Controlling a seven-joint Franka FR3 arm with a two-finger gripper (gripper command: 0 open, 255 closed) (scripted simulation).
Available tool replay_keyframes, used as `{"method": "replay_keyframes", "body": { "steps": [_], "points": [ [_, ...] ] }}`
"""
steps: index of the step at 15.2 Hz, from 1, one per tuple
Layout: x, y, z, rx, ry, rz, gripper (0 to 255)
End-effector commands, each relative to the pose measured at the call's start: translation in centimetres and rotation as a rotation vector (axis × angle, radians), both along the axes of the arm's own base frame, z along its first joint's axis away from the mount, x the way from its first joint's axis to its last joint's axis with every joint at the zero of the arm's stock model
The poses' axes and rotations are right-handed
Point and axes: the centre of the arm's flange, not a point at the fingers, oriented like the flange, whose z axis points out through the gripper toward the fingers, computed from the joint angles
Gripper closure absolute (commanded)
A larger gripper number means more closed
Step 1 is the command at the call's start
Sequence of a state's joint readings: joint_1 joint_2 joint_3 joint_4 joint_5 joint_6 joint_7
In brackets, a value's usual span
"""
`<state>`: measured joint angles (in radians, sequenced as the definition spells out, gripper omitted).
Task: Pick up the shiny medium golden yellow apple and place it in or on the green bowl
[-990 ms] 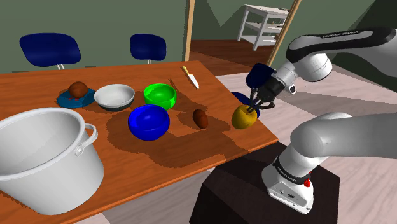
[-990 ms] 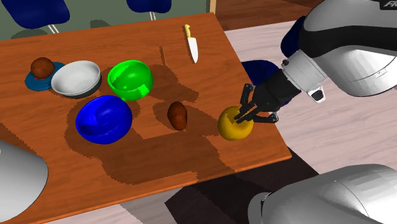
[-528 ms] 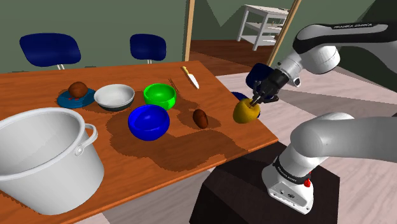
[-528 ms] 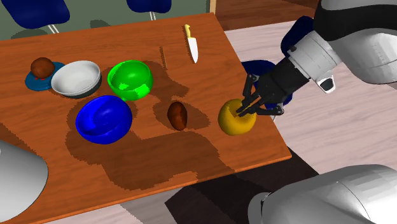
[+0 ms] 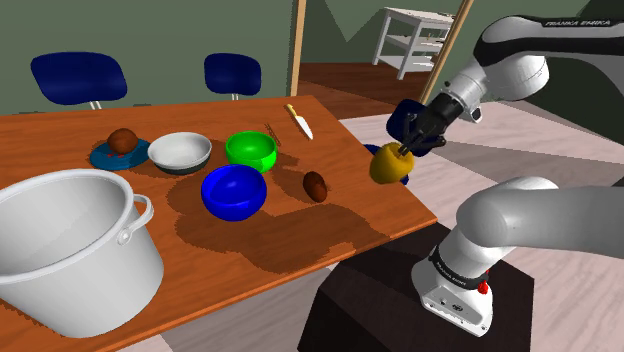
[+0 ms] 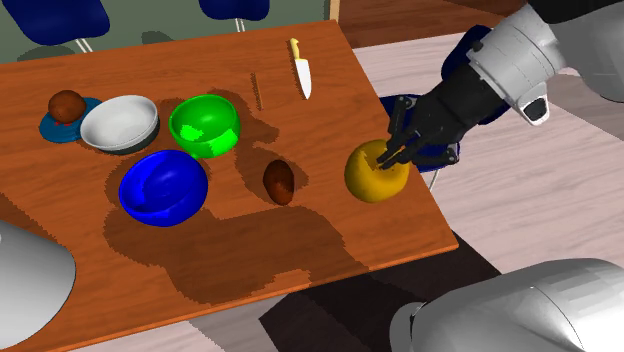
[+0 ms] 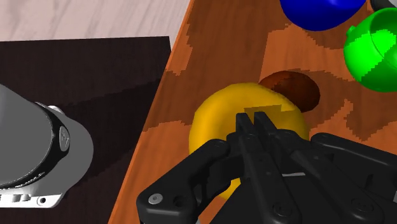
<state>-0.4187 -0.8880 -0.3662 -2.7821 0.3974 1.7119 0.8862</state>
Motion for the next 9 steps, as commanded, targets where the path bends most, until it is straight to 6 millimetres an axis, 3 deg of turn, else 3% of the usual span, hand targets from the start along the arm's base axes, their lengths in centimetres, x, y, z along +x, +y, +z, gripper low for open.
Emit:
{"method": "replay_keyframes", "body": {
  "steps": [1,9],
  "points": [
    [0.0,0.1,1.1,0.0,0.0,0.0,255],
    [0.0,0.1,5.3,0.0,0.0,0.0,255]
  ]
}}
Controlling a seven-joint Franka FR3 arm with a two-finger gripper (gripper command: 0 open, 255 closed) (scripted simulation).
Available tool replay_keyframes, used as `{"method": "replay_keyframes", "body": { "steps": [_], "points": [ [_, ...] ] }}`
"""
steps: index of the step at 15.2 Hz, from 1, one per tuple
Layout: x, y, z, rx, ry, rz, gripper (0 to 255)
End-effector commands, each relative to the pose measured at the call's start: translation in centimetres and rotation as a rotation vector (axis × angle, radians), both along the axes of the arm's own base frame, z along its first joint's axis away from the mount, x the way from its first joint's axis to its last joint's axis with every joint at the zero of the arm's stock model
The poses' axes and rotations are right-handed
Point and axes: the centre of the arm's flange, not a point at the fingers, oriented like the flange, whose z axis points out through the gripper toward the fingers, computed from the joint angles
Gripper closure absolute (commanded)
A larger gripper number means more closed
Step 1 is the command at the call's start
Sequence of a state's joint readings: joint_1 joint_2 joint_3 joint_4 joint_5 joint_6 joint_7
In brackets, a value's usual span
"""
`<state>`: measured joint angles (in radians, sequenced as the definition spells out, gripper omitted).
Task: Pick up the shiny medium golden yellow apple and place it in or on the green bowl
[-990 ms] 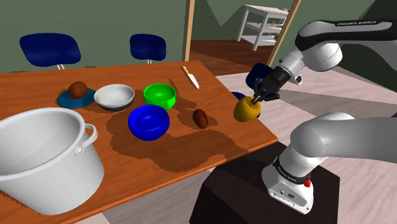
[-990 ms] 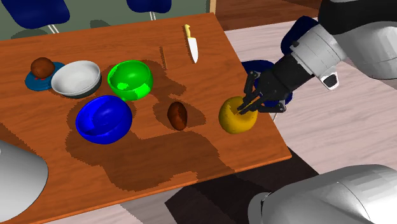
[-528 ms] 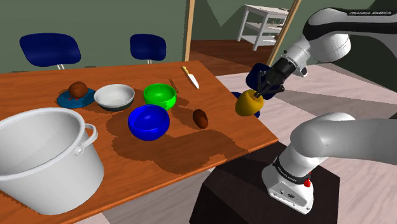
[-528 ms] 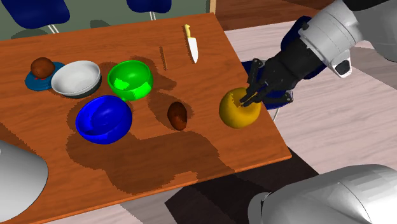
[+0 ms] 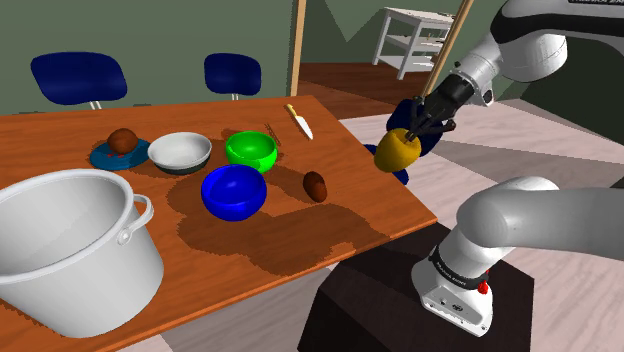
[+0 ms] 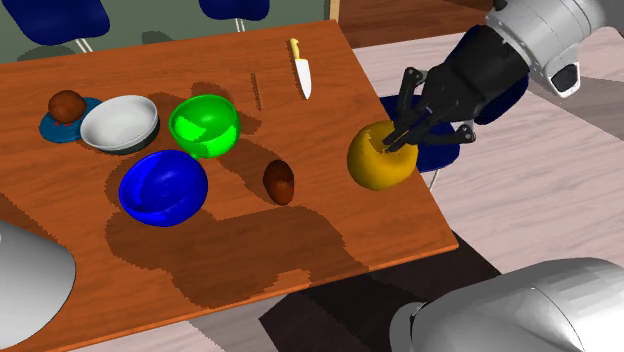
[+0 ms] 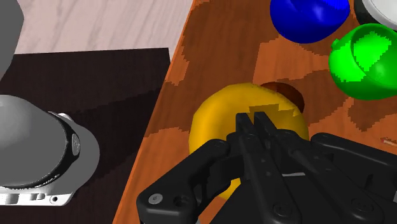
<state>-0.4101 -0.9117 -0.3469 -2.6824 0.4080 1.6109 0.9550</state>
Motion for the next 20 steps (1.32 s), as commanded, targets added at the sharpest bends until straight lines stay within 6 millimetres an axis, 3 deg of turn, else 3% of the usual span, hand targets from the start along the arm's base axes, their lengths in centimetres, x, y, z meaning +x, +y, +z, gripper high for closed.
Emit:
{"method": "replay_keyframes", "body": {
  "steps": [1,2,20],
  "points": [
    [0.0,0.1,1.1,0.0,0.0,0.0,255],
    [0.0,0.1,1.4,0.0,0.0,0.0,255],
    [21.9,8.5,5.1,0.0,0.0,0.0,255]
  ]
}}
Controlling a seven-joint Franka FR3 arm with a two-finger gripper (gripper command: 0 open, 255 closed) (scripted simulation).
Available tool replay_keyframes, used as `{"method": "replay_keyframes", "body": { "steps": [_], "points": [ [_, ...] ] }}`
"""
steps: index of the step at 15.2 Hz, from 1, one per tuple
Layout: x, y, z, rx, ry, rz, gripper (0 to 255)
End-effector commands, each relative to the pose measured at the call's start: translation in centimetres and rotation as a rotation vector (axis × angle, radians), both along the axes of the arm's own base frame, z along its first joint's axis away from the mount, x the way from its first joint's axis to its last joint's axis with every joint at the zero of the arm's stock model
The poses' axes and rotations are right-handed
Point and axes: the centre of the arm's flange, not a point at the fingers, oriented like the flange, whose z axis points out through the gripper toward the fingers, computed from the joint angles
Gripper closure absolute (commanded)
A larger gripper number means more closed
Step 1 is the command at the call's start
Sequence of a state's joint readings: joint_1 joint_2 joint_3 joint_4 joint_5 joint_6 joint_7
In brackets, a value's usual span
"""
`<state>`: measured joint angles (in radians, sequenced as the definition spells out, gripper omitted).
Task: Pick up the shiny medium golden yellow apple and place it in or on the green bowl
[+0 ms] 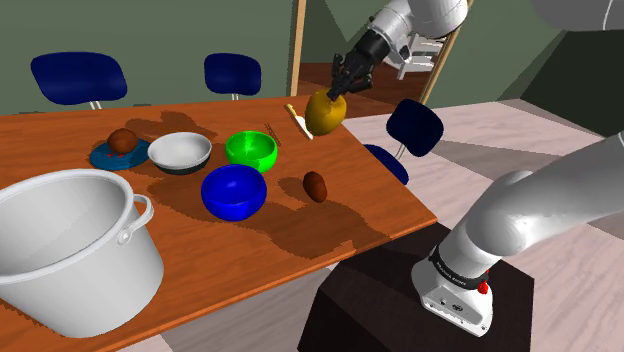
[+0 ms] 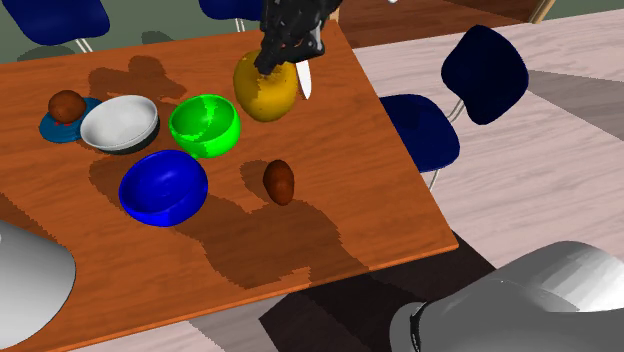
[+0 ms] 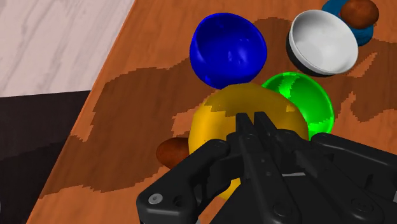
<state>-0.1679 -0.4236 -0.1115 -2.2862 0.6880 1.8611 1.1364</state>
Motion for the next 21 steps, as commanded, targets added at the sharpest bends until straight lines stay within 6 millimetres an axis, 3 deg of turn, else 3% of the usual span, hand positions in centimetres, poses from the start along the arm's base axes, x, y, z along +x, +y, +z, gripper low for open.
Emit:
{"method": "replay_keyframes", "body": {
  "steps": [1,17,21],
  "points": [
    [2.5,0.8,0.2,0.0,0.0,0.0,255],
    [22.1,8.4,3.5,0.0,0.0,0.0,255],
    [22.1,8.4,1.4,0.0,0.0,0.0,255]
  ]
}}
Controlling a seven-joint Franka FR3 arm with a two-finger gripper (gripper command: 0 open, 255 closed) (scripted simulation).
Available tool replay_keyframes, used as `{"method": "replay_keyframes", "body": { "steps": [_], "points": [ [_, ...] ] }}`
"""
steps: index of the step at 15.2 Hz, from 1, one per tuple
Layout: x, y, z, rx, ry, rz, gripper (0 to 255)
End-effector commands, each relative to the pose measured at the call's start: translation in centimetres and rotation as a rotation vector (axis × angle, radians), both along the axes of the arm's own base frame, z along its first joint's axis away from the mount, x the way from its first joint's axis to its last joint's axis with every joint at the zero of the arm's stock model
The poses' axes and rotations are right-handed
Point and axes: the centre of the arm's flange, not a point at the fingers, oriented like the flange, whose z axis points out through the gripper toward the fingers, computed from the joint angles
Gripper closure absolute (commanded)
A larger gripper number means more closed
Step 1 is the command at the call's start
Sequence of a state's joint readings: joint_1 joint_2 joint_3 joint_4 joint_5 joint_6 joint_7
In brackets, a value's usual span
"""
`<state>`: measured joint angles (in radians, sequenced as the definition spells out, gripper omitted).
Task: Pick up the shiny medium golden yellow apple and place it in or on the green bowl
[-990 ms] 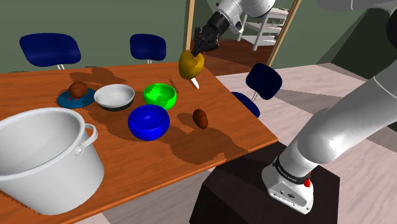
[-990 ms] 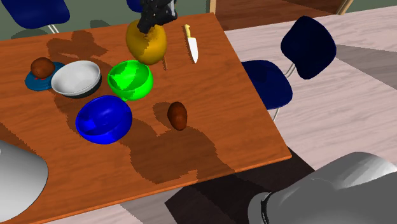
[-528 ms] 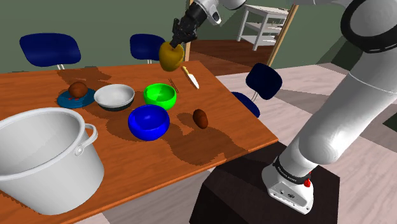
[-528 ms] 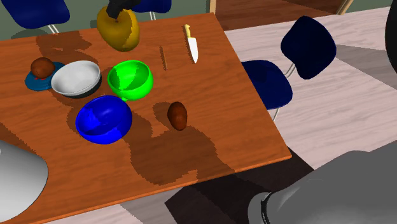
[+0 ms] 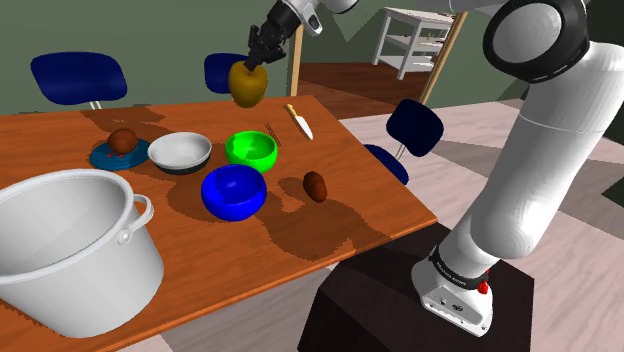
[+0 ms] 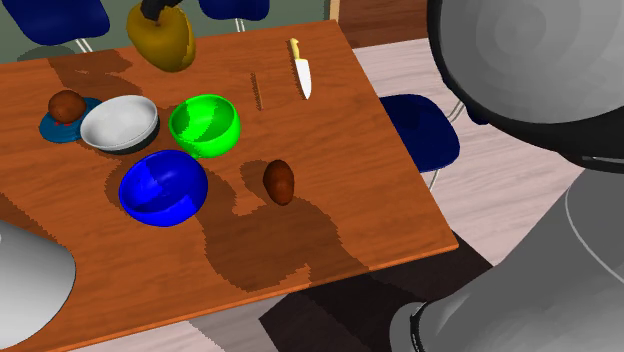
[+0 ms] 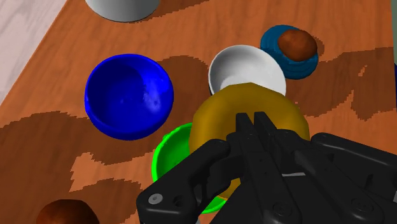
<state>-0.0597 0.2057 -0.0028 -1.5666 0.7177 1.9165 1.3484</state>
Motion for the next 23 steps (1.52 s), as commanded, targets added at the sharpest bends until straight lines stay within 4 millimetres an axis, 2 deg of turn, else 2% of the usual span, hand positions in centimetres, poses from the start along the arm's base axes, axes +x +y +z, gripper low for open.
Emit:
{"method": "replay_keyframes", "body": {
  "steps": [1,23],
  "points": [
    [0.0,0.1,-1.1,0.0,-0.001,0.0,255],
    [0.0,0.1,-12.7,0.0,-0.001,0.0,255]
  ]
}}
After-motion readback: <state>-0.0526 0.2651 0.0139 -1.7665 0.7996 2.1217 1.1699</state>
